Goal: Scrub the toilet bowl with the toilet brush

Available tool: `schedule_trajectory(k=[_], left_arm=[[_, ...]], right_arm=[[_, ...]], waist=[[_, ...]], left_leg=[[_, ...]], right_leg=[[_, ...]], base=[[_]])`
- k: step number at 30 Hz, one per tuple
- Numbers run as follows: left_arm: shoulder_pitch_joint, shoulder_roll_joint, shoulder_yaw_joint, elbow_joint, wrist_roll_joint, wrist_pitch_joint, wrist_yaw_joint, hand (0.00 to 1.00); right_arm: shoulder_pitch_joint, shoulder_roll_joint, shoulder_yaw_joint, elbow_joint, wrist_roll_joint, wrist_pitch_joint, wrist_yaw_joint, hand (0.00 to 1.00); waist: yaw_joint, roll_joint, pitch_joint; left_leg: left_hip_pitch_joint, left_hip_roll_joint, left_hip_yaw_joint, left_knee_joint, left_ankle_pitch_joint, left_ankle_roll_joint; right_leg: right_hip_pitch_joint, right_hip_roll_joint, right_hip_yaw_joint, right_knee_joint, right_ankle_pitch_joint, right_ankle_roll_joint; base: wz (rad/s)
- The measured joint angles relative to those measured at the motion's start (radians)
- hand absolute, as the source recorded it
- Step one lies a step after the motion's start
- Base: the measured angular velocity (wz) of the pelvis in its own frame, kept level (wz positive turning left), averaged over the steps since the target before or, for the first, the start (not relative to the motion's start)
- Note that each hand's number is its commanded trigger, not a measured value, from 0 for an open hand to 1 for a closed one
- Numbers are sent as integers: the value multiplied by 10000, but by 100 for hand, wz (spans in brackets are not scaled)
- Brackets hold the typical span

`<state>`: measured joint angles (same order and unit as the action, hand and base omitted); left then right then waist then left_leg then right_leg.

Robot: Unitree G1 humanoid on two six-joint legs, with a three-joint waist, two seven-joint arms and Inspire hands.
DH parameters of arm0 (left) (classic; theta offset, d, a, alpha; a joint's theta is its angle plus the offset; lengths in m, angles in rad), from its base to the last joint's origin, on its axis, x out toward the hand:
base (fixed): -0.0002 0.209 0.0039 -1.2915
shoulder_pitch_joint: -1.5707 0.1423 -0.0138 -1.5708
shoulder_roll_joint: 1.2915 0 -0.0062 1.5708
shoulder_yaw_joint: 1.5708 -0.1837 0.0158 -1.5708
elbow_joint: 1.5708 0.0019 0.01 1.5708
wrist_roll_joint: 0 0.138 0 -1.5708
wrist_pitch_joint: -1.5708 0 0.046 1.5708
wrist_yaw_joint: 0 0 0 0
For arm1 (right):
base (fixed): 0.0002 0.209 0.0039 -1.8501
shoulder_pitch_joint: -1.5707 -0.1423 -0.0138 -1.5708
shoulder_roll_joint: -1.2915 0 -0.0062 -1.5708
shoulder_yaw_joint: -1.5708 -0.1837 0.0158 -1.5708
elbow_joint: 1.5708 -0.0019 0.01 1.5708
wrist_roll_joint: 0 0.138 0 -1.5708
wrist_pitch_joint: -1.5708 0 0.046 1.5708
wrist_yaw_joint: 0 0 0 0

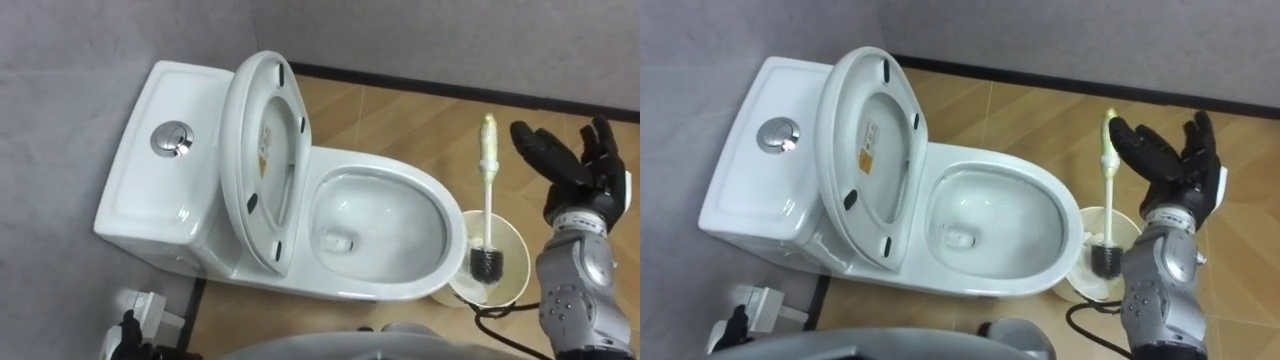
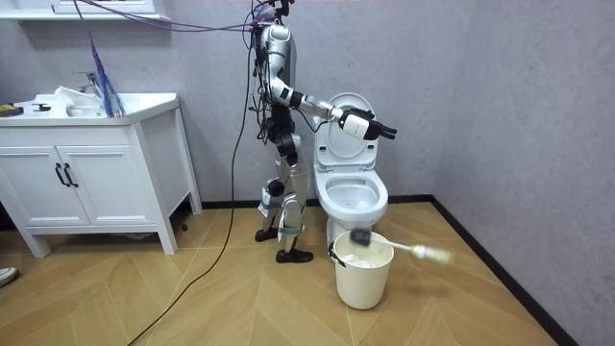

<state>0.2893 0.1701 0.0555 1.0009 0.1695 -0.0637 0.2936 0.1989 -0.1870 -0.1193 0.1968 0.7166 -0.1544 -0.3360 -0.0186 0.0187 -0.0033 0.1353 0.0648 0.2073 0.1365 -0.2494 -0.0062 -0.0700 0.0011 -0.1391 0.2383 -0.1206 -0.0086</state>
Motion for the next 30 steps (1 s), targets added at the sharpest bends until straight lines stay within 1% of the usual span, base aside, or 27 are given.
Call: schedule_trajectory(k=[3,9,12,15,17,18,19,20,22,23,24,25,27,28,30], left_arm=[[38,0,0,-15,1,0,0,0],[126,0,-9,-14,0,-6,6,0],[107,1,-7,6,-9,-10,55,0],[69,-9,-1,-23,-9,-8,79,0],[83,-10,-2,-25,-42,-8,75,0],[84,-6,-1,-24,-102,-9,75,0],[81,-6,-1,-15,-109,-17,66,0],[80,-6,-1,-12,-116,-19,57,0],[81,-6,8,46,-111,-19,24,0],[84,-6,15,70,-103,-18,22,0],[128,-7,21,93,-76,5,17,0],[191,-9,21,139,-98,36,9,0],[194,-37,4,211,-125,167,-15,0],[202,-49,9,210,-123,204,-31,0],[181,-49,11,201,-77,211,-55,0]], right_arm=[[0,2,1,0,-27,0,-217,0],[0,1,-5,-1,-60,-27,-562,0],[3,2,-12,14,-144,-97,-845,0],[18,7,-12,343,-244,-228,-1324,0],[53,16,-23,621,-283,-295,-1522,0],[22,15,-29,1253,-465,-394,-1526,0],[-2,14,-32,1980,-634,-410,-1554,0],[-11,14,-32,2385,-634,-409,-1553,0],[102,38,-37,4314,-628,-390,-1491,0],[116,76,-76,4671,-625,-355,-1473,0],[298,229,-250,5234,-568,-263,-1468,0],[410,300,-261,5892,-540,-250,-1442,0],[578,338,-294,6721,-538,-137,-1374,0],[618,336,-331,7204,-548,-33,-1279,0],[609,344,-390,7871,-571,47,-1070,0]], waist=[[1,6,4],[-34,93,63],[-71,122,75],[-69,103,81],[-133,100,80],[-169,68,60],[-171,30,55],[-182,2,55],[-260,-54,48],[-258,-65,33],[-269,-54,28],[-287,-17,8],[-357,46,-25],[-376,24,10],[-454,51,13]], left_leg=[[9,-3,19,0,0,0],[16,-15,80,5,0,0],[-12,-27,84,7,0,1],[-19,-30,80,12,0,1],[-16,-29,58,12,0,1],[19,-29,37,9,-1,1],[70,-34,36,-1,-1,1],[86,-38,35,1,-1,1],[122,-40,21,1,-1,1],[124,-40,30,-3,-1,1],[121,-41,37,-5,-1,1],[142,-40,29,-5,-1,2],[228,-44,29,-3,-1,1],[280,-49,17,-6,-1,1],[300,-55,7,-10,-1,1]], right_leg=[[0,-1,14,-3,0,0],[-35,0,63,25,-4,-1],[-73,-6,91,72,-27,6],[-70,20,242,50,-46,18],[-33,21,243,-6,-53,29],[19,21,241,-24,-62,42],[59,20,244,-24,-69,48],[74,14,242,-20,-72,50],[161,-6,172,-71,-85,71],[173,-6,170,-93,-88,75],[174,5,199,-134,-88,76],[212,14,209,-168,-85,75],[283,8,217,-165,-88,79],[321,6,234,-168,-93,83],[342,1,237,-169,-103,86]], base=[[0],[-2],[0],[0],[2],[0],[0],[0],[6],[0],[-6],[-6],[-6],[-8],[-2]])
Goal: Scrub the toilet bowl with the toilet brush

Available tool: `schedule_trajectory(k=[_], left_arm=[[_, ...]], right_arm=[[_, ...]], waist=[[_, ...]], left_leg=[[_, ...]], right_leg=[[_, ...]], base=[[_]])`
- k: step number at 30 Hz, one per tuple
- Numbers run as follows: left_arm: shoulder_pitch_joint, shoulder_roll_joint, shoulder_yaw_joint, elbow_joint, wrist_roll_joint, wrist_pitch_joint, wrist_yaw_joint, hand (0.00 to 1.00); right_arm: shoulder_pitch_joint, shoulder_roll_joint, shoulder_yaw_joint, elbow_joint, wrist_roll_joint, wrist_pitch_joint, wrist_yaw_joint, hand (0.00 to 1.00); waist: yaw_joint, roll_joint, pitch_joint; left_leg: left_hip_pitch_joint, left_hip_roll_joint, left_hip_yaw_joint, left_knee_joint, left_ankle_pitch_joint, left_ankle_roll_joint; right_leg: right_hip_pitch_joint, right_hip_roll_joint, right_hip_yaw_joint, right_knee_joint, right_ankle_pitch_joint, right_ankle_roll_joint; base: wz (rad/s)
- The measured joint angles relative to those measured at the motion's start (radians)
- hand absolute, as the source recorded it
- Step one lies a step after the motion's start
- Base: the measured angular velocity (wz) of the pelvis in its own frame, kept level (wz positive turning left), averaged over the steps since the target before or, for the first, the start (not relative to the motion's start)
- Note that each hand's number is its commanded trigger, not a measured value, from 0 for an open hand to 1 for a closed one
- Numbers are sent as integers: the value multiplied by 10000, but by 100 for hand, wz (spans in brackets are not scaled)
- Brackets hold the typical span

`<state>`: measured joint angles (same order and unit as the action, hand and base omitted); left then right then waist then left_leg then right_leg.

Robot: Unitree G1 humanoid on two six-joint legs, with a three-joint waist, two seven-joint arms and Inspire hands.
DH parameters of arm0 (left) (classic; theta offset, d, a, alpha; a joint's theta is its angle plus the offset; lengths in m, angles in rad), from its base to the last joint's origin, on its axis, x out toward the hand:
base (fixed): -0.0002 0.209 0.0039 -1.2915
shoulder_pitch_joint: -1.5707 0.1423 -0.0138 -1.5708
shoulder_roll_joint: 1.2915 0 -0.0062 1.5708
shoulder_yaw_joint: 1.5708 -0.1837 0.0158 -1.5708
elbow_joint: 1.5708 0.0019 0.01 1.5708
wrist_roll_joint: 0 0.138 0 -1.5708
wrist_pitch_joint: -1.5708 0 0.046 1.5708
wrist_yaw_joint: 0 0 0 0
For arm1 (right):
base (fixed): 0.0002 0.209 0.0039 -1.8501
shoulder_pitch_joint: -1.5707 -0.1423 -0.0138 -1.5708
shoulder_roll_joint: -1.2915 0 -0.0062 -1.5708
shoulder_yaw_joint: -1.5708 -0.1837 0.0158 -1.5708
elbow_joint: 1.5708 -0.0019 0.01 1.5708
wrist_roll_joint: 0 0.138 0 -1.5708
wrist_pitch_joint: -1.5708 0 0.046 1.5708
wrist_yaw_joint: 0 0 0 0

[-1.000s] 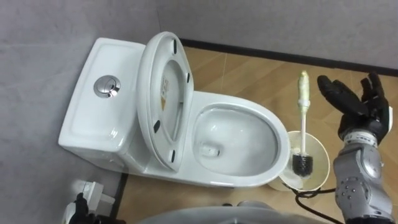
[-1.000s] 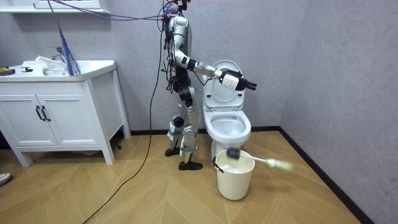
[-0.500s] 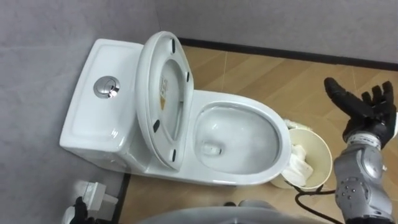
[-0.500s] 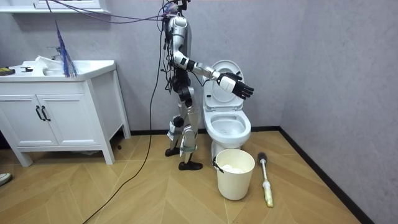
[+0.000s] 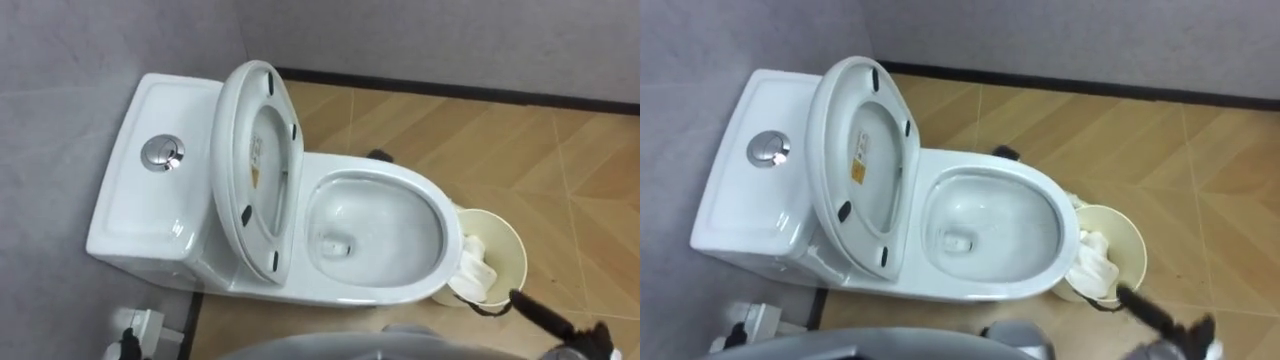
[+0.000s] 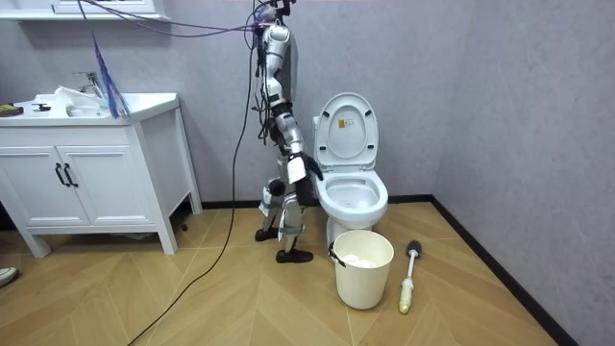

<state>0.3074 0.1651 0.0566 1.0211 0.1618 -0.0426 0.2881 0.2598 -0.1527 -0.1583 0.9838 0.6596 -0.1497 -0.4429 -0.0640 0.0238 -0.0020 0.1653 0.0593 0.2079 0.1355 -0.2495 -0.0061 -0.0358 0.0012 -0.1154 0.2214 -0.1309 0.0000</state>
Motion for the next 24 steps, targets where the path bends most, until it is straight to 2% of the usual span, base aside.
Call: schedule_trajectory(k=[2,4,10,12,15,24], left_arm=[[7,-1,90,4,81,12,-146,0],[32,-1,274,26,304,225,-384,0],[50,-107,429,105,653,829,-848,0],[33,-102,443,106,726,945,-870,0],[-29,-111,413,172,707,1153,-1084,0],[-60,-189,380,207,1055,1853,-1300,0]], right_arm=[[30,4,-17,631,-45,31,345,0],[-16,43,-64,1246,-580,389,975,0],[-111,110,16,1999,-2063,1074,2289,0],[-209,95,216,2158,-2427,1236,2585,0],[-338,91,404,2331,-2772,1522,3036,0],[-611,-15,812,3026,-4996,2258,4008,0]], waist=[[-44,38,-2],[-70,26,-2],[-64,-22,23],[-50,-80,53],[9,-174,55],[174,-122,67]], left_leg=[[26,0,5,-2,0,0],[36,13,35,-18,0,-1],[42,26,-68,-110,-53,4],[40,31,-74,-183,-70,6],[44,47,-104,-166,-72,5],[194,50,-182,-119,-71,6]], right_leg=[[18,4,0,1,-8,0],[17,26,34,-8,-28,-4],[-38,35,-13,61,-29,-11],[-58,36,-35,87,-20,-18],[2,39,-169,0,48,-33],[195,19,-242,54,3,-11]], base=[[0],[0],[3],[0],[3],[2]])
